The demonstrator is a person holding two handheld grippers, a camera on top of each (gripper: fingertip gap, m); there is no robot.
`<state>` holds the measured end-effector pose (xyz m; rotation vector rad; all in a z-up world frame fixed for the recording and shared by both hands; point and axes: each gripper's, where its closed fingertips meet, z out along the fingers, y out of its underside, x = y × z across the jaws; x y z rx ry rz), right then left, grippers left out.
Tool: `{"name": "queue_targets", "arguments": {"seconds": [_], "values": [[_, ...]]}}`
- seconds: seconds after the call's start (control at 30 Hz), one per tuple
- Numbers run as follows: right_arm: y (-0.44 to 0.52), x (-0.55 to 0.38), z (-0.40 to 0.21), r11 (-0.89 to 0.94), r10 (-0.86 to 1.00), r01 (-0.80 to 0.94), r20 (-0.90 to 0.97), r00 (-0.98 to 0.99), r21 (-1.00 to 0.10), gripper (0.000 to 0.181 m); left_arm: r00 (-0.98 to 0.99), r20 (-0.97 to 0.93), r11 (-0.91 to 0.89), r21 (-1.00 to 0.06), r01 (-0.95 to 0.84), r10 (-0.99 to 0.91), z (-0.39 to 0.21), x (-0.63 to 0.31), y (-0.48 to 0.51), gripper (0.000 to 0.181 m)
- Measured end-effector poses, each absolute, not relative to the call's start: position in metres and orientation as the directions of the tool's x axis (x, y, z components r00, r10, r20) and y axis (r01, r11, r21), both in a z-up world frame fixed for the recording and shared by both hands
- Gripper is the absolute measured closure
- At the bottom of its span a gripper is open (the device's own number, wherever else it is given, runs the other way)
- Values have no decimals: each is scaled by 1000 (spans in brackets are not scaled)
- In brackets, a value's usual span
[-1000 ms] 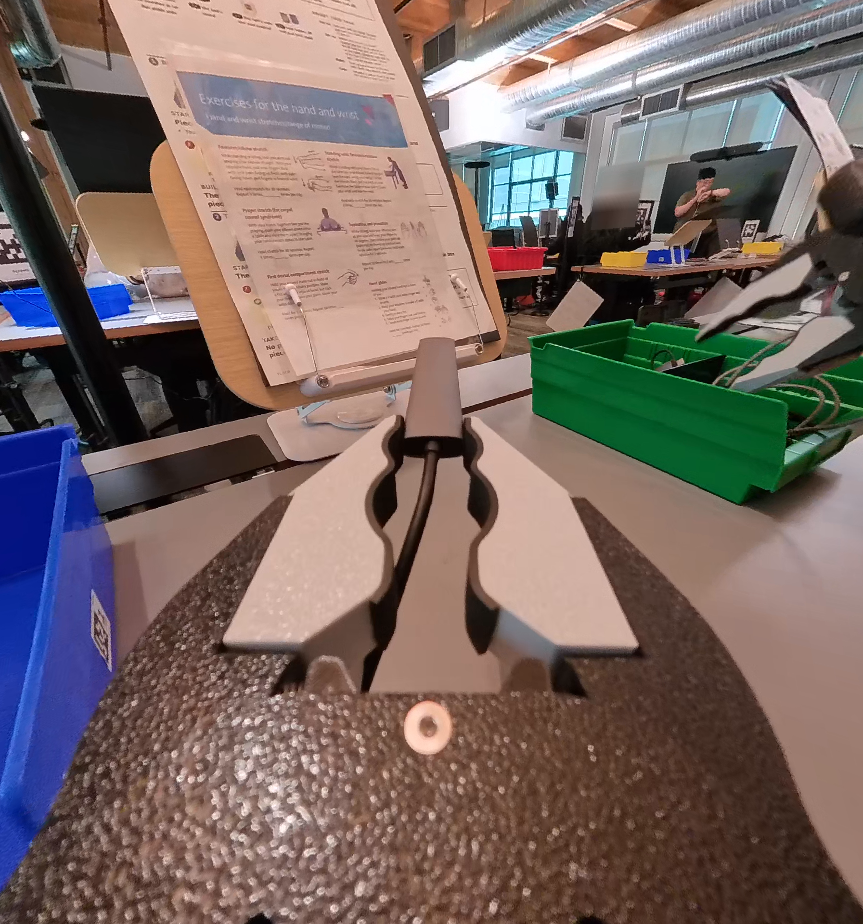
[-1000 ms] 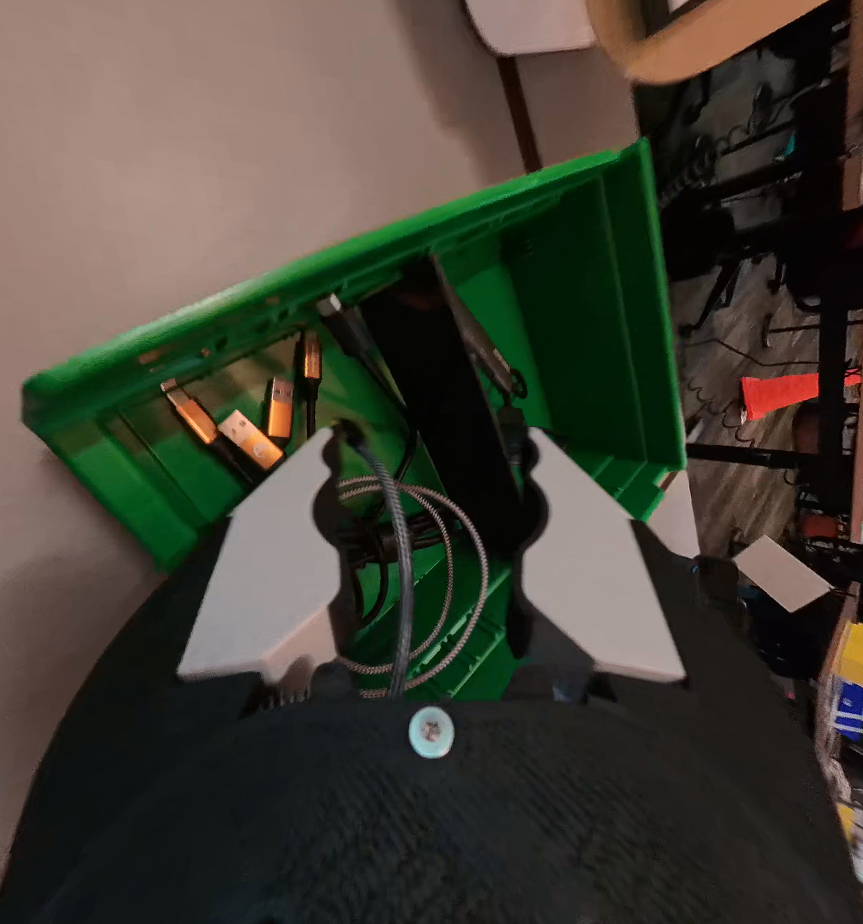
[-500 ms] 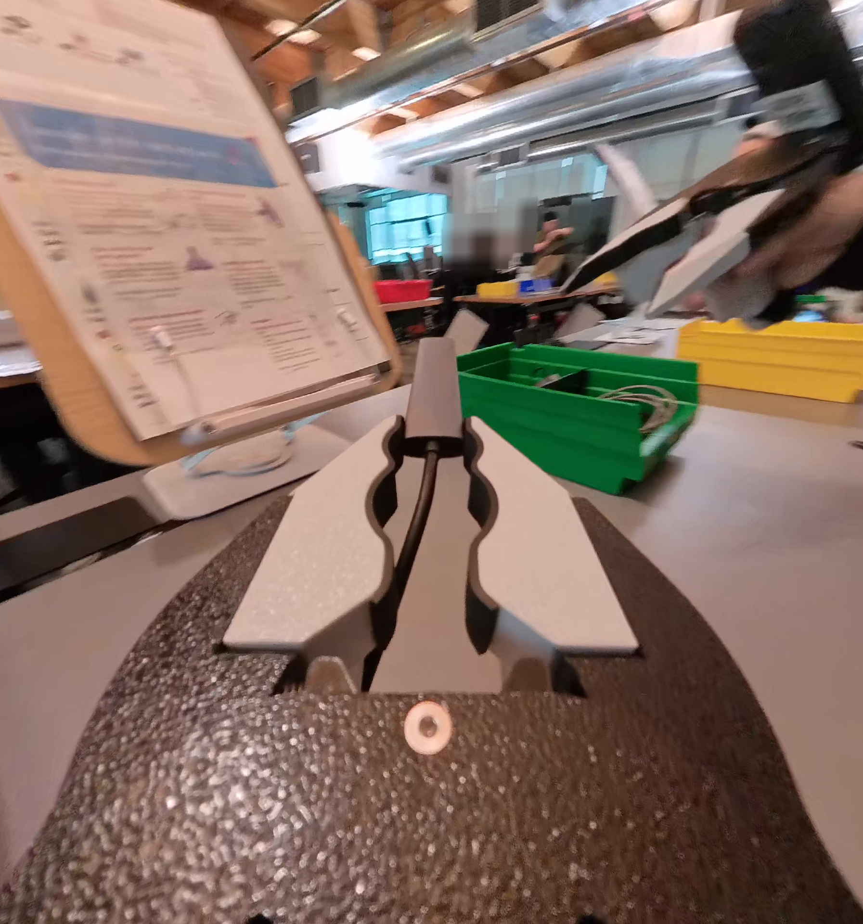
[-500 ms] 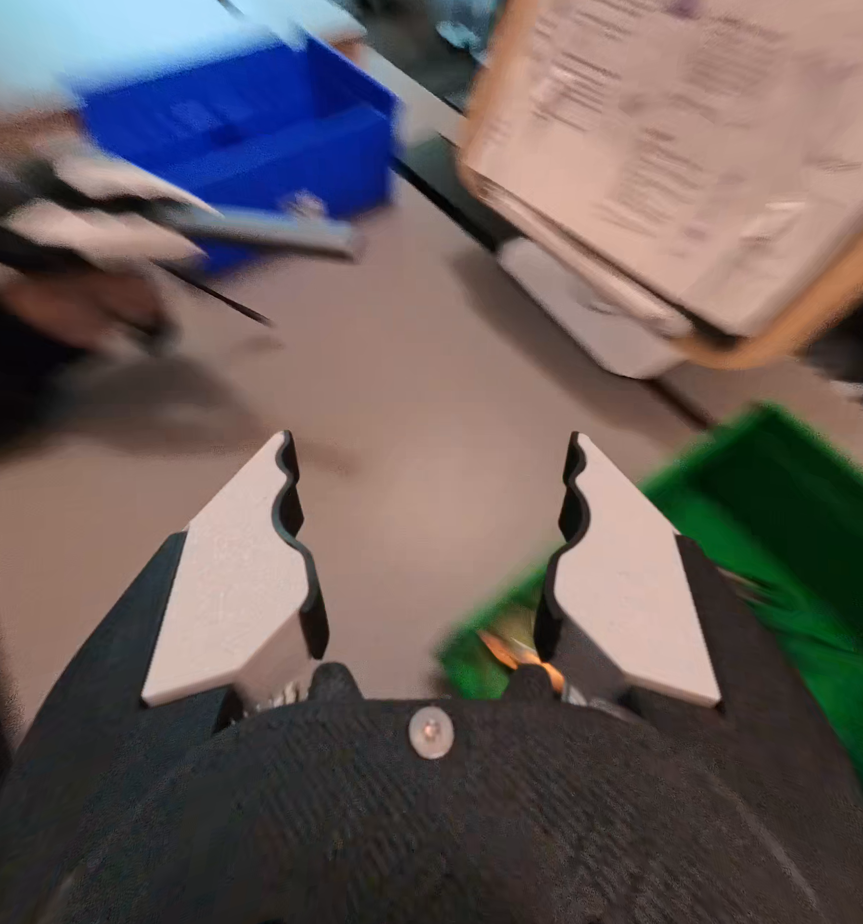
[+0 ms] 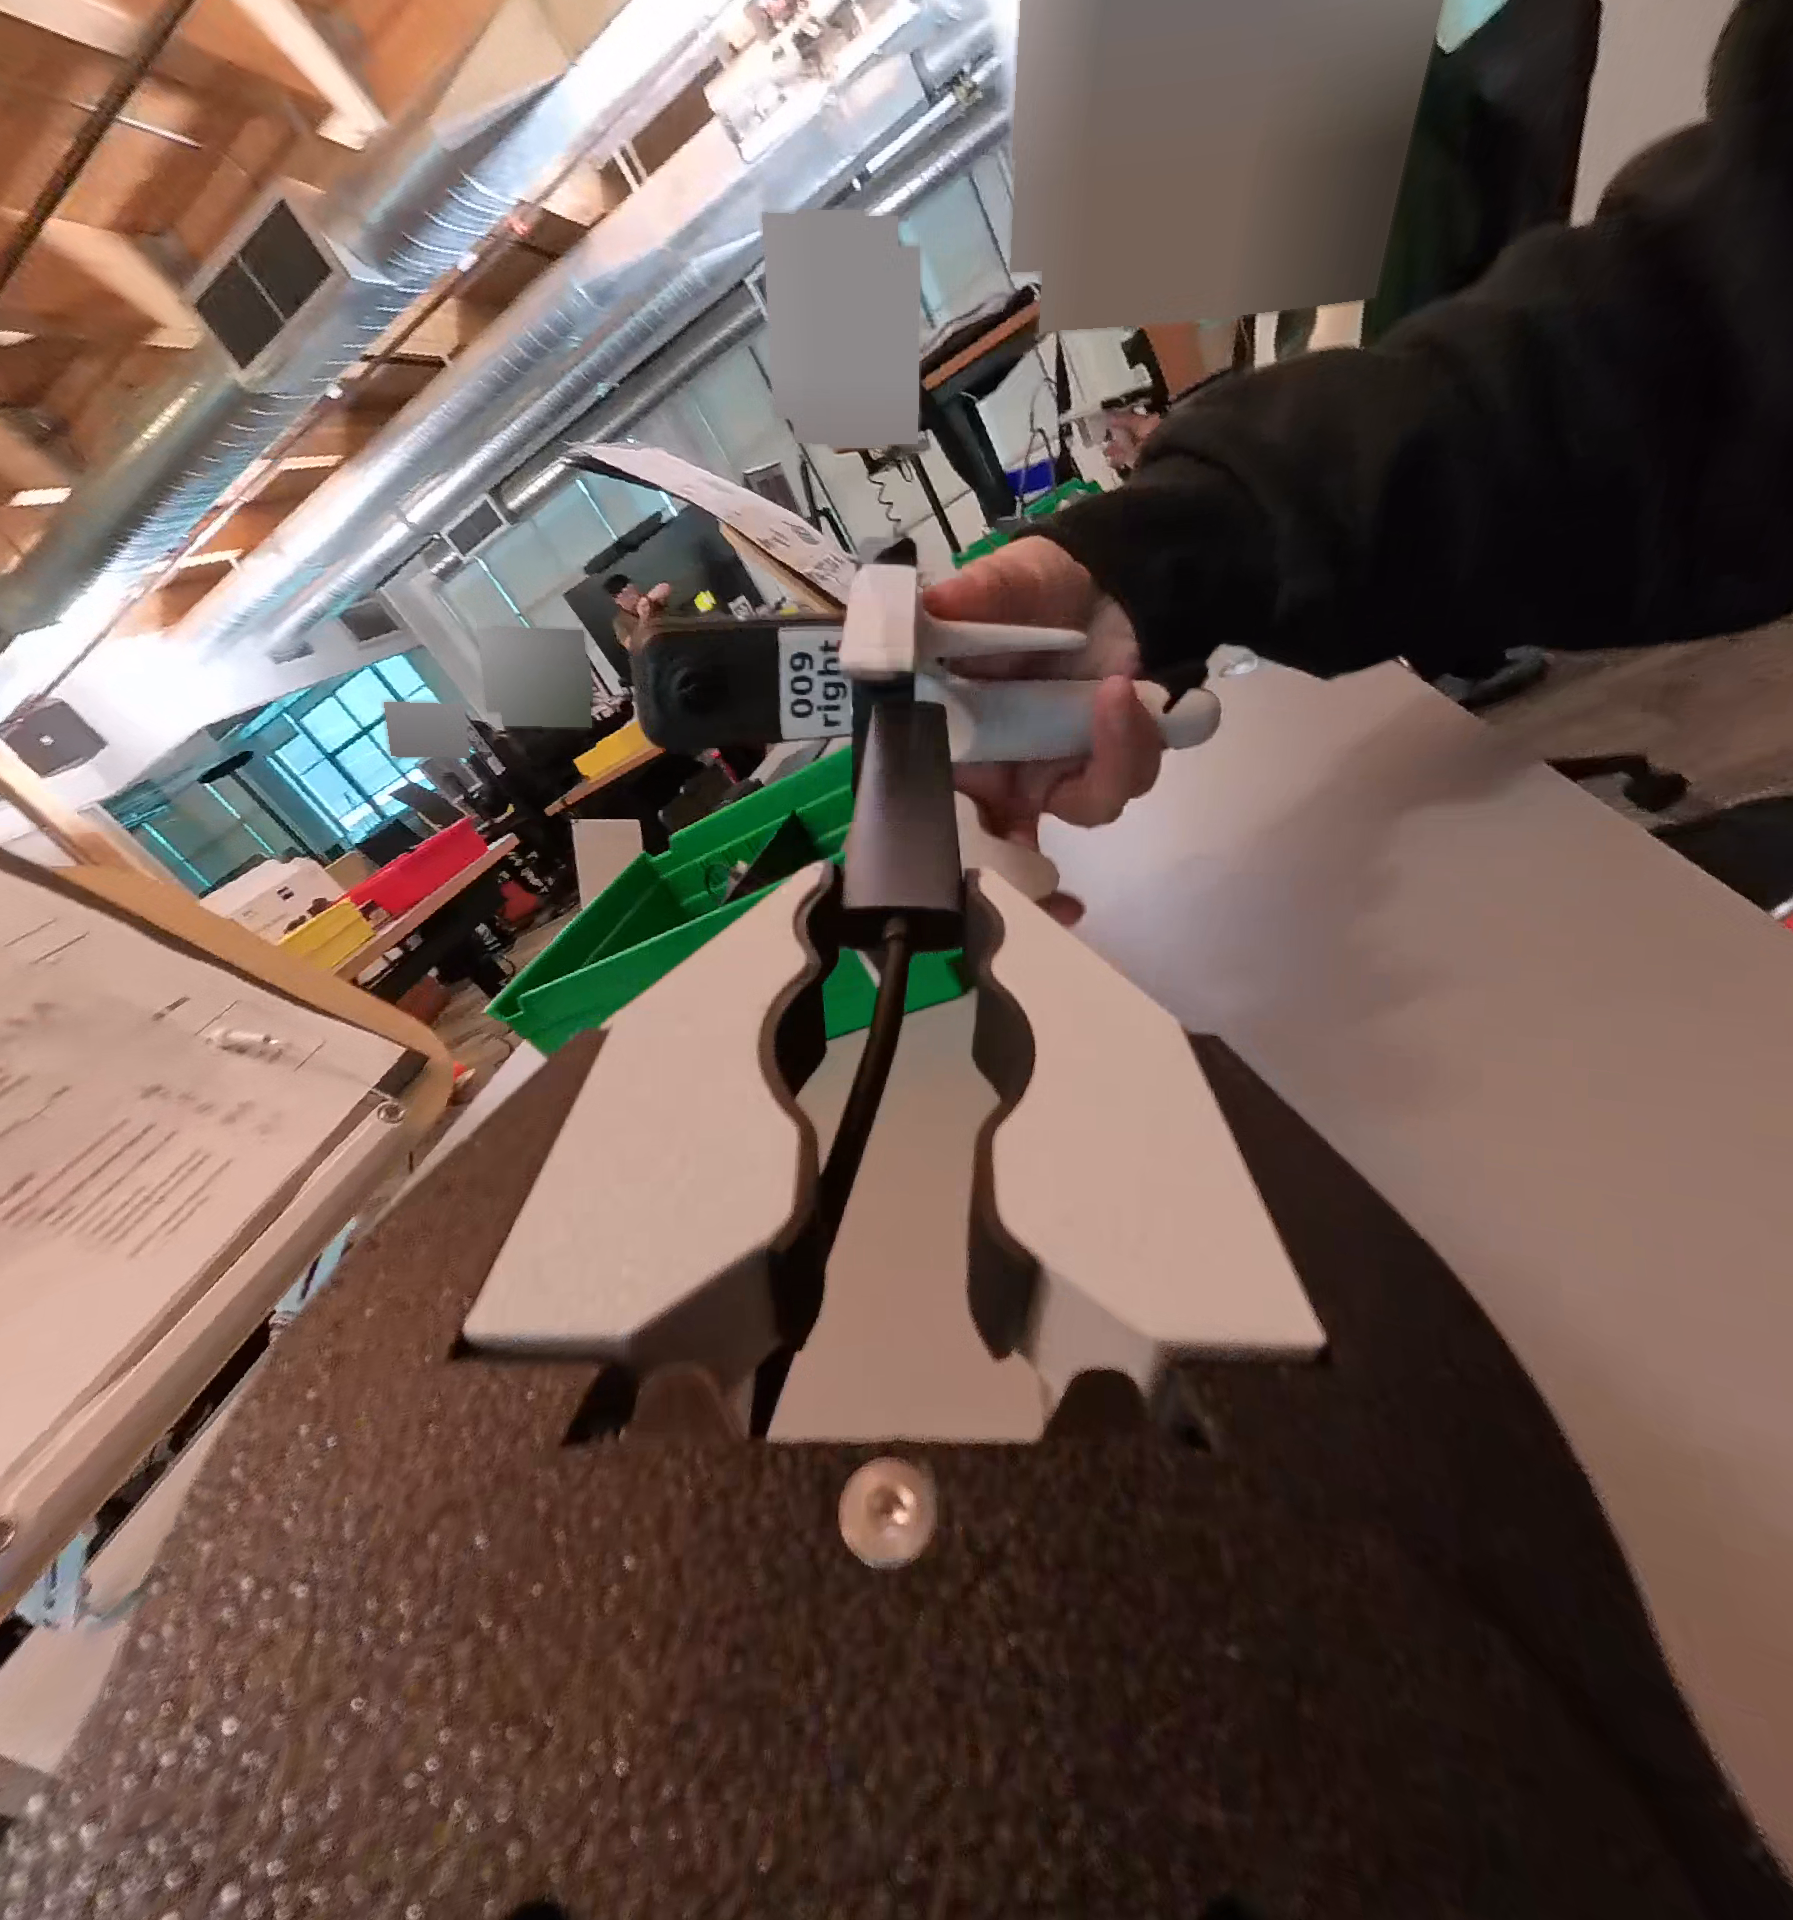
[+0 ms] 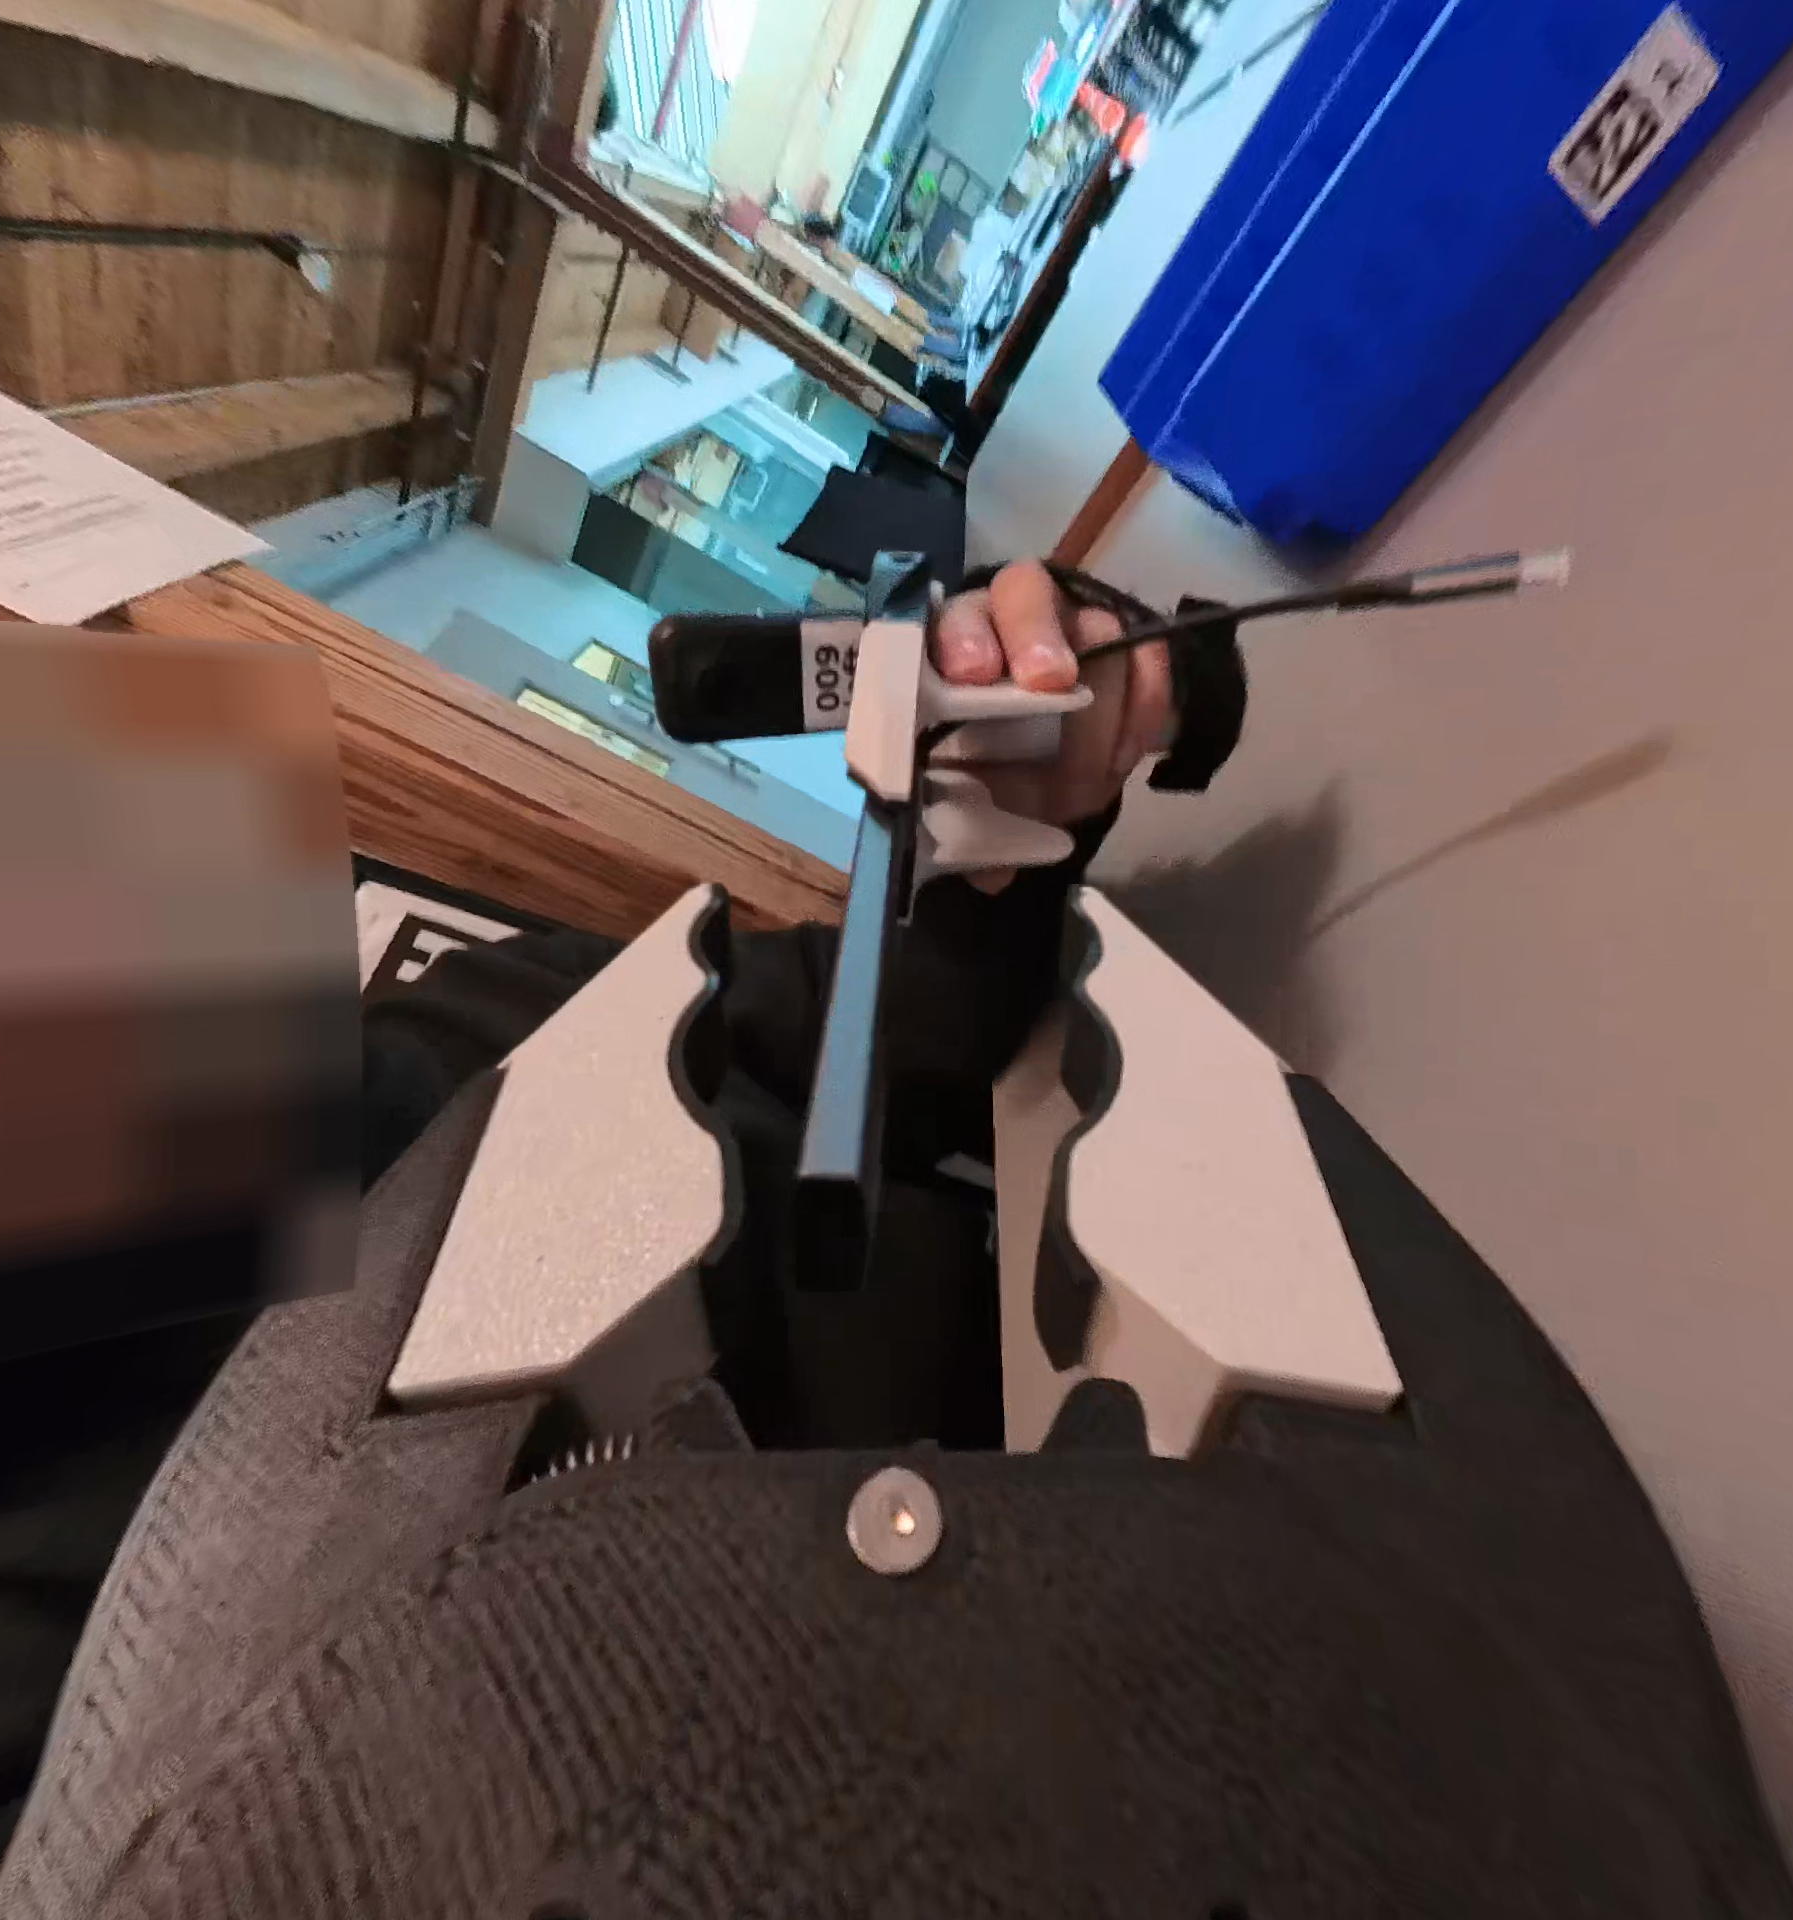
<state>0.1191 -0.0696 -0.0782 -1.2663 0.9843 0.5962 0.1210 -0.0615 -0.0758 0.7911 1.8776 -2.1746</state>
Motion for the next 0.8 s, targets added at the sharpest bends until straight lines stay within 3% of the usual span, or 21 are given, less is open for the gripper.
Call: {"name": "queue_targets", "arguments": {"seconds": [0.17, 0.3, 0.4, 0.47, 0.57, 0.63, 0.73, 0.8], "values": [[-64, 104, -89, 173, -136, -849, -866, 481, -499, 174, -819, -508, -175, -861, 477, 267, -86, 111, -65, 161], [-68, 104, -94, 140, -176, -803, -813, 555, -579, 174, -829, -499, -153, -866, 475, 253, -91, 113, -69, 156], [-82, 110, -89, 111, -289, -746, -739, 608, -657, 174, -875, -471, -198, -874, 444, 116, -75, 129, -69, 108], [-108, 124, -74, 111, -425, -677, -650, 630, -728, 174, -894, -448, -245, -865, 437, -12, -60, 144, -64, 97], [-181, 154, -49, 36, -742, -563, -400, 538, -826, 174, -892, -427, -199, -871, 450, -147, -57, 167, -62, 95], [-253, 169, -40, -101, -938, -564, -111, 330, -820, 173, -881, -430, -121, -881, 458, -198, -64, 180, -64, 95], [-326, 170, -27, -256, -966, -670, 213, 148, -697, 173, -890, -412, -92, -896, 435, -196, -69, 183, -67, 100], [-364, 173, -30, -342, -913, -759, 388, 128, -554, 173, -895, -407, -75, -902, 425, -183, -73, 183, -69, 103]]}}
